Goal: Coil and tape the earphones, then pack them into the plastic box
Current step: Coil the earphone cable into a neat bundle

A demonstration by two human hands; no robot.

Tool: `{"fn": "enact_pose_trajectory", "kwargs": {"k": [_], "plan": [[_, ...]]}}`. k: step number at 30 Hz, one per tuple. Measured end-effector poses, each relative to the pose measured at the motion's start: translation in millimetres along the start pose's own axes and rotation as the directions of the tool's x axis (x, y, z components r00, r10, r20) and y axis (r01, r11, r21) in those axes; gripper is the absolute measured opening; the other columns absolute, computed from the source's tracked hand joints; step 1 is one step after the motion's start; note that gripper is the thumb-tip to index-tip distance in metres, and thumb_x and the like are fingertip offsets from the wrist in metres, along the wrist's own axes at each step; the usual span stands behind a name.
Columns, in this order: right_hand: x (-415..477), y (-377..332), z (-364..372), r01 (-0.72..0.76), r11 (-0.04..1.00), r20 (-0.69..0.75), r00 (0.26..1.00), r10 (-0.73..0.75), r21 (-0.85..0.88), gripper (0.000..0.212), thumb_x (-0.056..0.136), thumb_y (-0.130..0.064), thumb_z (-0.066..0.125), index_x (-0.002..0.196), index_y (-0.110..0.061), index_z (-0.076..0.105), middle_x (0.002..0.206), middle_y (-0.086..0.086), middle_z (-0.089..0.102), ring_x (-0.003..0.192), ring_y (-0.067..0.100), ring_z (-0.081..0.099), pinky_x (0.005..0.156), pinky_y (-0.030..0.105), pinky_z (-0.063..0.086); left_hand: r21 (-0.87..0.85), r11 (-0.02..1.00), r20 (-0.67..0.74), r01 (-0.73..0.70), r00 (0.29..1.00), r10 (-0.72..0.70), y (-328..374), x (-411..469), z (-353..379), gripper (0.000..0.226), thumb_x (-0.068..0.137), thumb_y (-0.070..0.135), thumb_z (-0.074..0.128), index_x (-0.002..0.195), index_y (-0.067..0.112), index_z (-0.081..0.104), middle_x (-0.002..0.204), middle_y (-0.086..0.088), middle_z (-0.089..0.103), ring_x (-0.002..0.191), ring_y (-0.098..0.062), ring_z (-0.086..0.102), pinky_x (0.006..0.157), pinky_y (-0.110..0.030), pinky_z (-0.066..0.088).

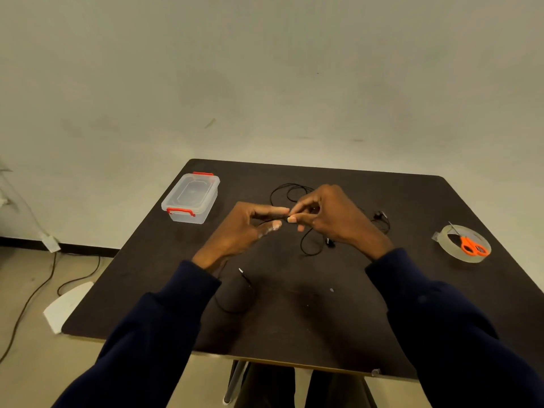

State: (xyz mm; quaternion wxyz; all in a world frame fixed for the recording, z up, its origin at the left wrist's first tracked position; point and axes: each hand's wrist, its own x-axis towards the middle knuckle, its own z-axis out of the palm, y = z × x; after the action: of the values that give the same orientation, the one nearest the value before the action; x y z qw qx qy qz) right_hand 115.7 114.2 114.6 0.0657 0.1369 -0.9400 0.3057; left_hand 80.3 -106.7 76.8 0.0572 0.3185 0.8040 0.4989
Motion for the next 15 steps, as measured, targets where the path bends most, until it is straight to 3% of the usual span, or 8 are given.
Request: {"fn": "enact_pose_trajectory", "kwargs": {"k": [2,5,8,9,11,13,14,15], "plan": [[1,-3,2,-0.008,1.0,0.029,1.0,0.008,0.007,0.007,0.085,-0.033,0.082,0.089,-0.027,0.081,0.068,-0.014,0.074,0.062,-0.003,0.066,0.058,0.018,0.044,-0.027,0.999,-0.004,-0.031,1.0,0.03,4,2,0,0.026,0.095,0.011,0.07,0.12,0.015,0.075,0.111,0.003,0.079,0.104,-0.01,0.073,0.089,-0.025,0.059],[-1,-1,0,-0.046,0.998,0.048,0.998,0.044,0.036,0.01,0.086,-0.031,0.082,0.085,-0.022,0.076,0.067,-0.01,0.075,0.059,-0.001,0.068,0.057,0.017,0.044,-0.169,0.985,-0.045,0.038,0.998,-0.046,-3,0,1,0.018,0.094,0.009,0.069,0.111,0.007,0.077,0.09,-0.004,0.08,0.083,-0.014,0.074,0.075,-0.022,0.059],[-7,6,-5,-0.068,0.997,0.021,0.997,0.068,0.038,0.013,0.088,-0.033,0.08,0.086,-0.021,0.074,0.066,-0.005,0.075,0.056,-0.001,0.067,0.059,0.022,0.047,-0.398,0.902,-0.111,0.168,0.967,-0.229,-15,-4,2,0.014,0.099,0.003,0.063,0.103,0.001,0.076,0.089,-0.011,0.078,0.084,-0.018,0.073,0.073,-0.023,0.059],[-9,10,-8,-0.075,0.997,0.018,0.997,0.074,0.035,0.013,0.089,-0.033,0.079,0.086,-0.021,0.074,0.065,-0.005,0.075,0.056,-0.002,0.067,0.06,0.023,0.048,-0.529,0.818,-0.128,0.226,0.932,-0.34,-21,-5,0,0.016,0.102,0.002,0.058,0.103,0.001,0.074,0.093,-0.013,0.078,0.089,-0.022,0.074,0.076,-0.026,0.06],[-15,18,-16,-0.08,0.996,0.009,0.997,0.08,0.024,0.011,0.09,-0.032,0.077,0.086,-0.022,0.075,0.066,-0.005,0.075,0.06,0.001,0.07,0.065,0.028,0.055,-0.792,0.544,-0.082,0.276,0.835,-0.543,-33,-6,-7,0.02,0.107,0.002,0.046,0.106,0.002,0.066,0.108,-0.018,0.076,0.102,-0.029,0.075,0.084,-0.032,0.06],[-21,25,-25,-0.071,0.996,-0.006,0.997,0.071,0.046,0.009,0.091,-0.029,0.077,0.086,-0.02,0.077,0.066,-0.006,0.075,0.063,0.008,0.073,0.068,0.034,0.06,-0.889,0.37,-0.009,0.271,0.795,-0.606,-47,-10,-11,0.023,0.107,0.0,0.04,0.108,0.002,0.062,0.119,-0.023,0.073,0.11,-0.031,0.073,0.091,-0.037,0.058],[-23,28,-28,-0.06,0.996,-0.021,0.998,0.062,0.073,0.009,0.091,-0.028,0.077,0.087,-0.02,0.078,0.066,-0.005,0.075,0.063,0.011,0.073,0.068,0.035,0.06,-0.869,0.396,-0.001,0.296,0.8,-0.601,-51,-12,-11,0.023,0.107,0.0,0.041,0.11,0.0,0.063,0.121,-0.023,0.073,0.111,-0.031,0.073,0.093,-0.037,0.058],[-23,31,-29,-0.046,0.995,-0.035,0.998,0.05,0.09,0.008,0.091,-0.027,0.077,0.088,-0.02,0.079,0.066,-0.005,0.075,0.062,0.012,0.073,0.066,0.034,0.06,-0.794,0.5,-0.016,0.346,0.81,-0.586,-51,-14,-8,0.022,0.106,0.0,0.046,0.113,-0.001,0.066,0.121,-0.021,0.073,0.11,-0.028,0.073,0.092,-0.034,0.059]]}}
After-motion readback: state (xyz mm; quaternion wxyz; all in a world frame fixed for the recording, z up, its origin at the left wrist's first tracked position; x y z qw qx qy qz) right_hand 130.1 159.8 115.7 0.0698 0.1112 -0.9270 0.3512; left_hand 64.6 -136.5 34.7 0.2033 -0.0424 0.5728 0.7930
